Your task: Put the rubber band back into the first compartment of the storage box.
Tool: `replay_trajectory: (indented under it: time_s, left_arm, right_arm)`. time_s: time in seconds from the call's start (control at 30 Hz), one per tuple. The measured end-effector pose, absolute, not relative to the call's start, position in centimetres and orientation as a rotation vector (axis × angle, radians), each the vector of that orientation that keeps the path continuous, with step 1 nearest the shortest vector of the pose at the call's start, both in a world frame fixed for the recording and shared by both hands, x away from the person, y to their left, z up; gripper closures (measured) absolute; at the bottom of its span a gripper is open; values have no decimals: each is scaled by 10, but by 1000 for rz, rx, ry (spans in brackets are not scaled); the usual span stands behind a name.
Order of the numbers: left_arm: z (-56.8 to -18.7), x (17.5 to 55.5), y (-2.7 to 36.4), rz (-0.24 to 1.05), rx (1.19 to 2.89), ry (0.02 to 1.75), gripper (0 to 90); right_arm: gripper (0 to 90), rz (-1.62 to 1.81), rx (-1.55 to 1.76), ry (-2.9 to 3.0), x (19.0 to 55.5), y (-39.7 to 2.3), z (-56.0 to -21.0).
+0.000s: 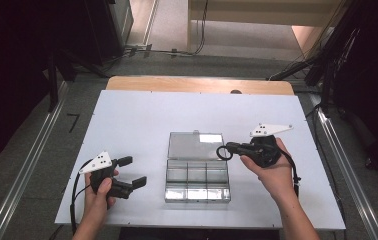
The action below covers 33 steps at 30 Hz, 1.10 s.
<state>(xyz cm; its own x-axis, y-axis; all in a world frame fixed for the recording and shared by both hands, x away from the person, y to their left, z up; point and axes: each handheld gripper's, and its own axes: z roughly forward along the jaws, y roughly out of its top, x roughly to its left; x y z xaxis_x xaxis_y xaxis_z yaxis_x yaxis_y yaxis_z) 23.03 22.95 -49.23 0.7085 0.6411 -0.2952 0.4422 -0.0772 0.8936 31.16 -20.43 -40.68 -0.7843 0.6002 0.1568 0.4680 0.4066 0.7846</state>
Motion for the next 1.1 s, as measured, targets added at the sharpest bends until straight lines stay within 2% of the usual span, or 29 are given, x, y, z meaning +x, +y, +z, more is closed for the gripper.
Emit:
replay_trajectory:
  time_s: [1.1]
  left_arm:
    - [-491,230,231,204,1698,871,0]
  right_arm:
    - [864,1317,877,2594,311,-155,-422]
